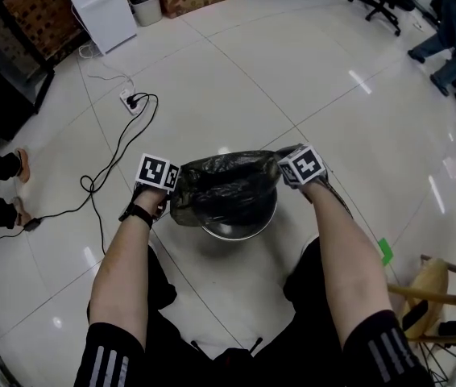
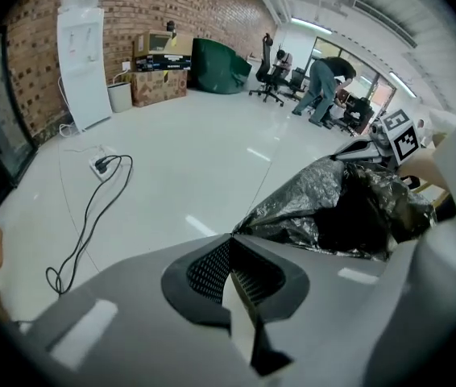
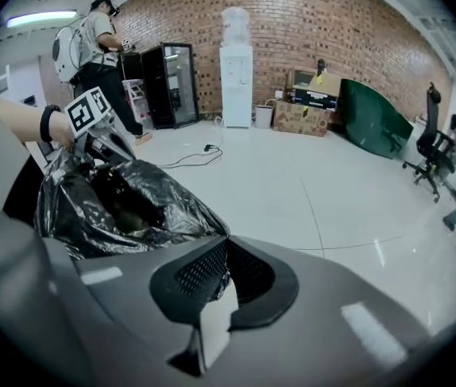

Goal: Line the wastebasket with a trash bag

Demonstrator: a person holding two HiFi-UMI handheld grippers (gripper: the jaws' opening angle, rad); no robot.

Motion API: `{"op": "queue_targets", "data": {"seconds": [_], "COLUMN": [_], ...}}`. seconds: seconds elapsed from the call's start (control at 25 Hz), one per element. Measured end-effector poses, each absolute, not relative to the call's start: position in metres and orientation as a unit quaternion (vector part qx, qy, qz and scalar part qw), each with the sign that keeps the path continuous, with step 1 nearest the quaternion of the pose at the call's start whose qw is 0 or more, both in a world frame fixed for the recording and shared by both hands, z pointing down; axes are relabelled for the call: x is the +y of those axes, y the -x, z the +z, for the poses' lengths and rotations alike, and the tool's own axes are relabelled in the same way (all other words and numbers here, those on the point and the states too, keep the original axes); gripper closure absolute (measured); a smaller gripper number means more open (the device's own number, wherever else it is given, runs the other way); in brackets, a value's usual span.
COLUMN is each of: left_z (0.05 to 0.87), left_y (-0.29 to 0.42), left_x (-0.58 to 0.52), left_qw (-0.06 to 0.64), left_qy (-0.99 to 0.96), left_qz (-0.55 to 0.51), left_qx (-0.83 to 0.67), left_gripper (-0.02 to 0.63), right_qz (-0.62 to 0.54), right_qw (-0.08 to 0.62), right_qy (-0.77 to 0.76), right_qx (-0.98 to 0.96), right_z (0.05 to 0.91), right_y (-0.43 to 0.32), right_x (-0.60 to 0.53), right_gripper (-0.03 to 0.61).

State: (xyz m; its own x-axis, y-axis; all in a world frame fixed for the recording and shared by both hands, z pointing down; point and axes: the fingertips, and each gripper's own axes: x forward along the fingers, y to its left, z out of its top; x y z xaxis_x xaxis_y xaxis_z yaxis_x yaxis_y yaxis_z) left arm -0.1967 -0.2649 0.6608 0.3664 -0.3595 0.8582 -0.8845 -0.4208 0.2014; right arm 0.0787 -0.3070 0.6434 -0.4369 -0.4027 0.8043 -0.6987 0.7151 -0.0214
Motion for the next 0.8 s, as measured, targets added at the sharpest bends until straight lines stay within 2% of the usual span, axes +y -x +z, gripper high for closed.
{"op": "queue_targets", "data": {"seconds": [0.32, 0.6, 0.64, 0.76, 0.8], "left_z": [0.689, 0.701, 0.701, 0.701, 0.701], "left_y": [0.183, 0.175, 0.176, 0.182, 0.184], "left_x": [-0.238, -0.224, -0.224, -0.222, -0.221], "left_qw": [0.366, 0.368, 0.366, 0.360, 0.358], "left_qy": [-0.746, -0.743, -0.742, -0.739, -0.738], "left_qz": [0.420, 0.442, 0.445, 0.452, 0.454], "left_qx": [-0.365, -0.344, -0.344, -0.347, -0.348], "left_gripper": [0.614, 0.614, 0.614, 0.591, 0.580], "right_qz": [0.168, 0.192, 0.197, 0.211, 0.221], "right_qw": [0.484, 0.487, 0.483, 0.464, 0.456], "right_qy": [-0.250, -0.247, -0.255, -0.274, -0.279], "right_qx": [-0.822, -0.815, -0.814, -0.816, -0.816], "right_z": [0.680, 0.686, 0.685, 0.679, 0.676], "right_y": [-0.074, -0.078, -0.080, -0.088, -0.091], "right_x": [-0.272, -0.263, -0.265, -0.272, -0.271], "right_gripper": [0.571, 0.569, 0.561, 0.462, 0.459]}}
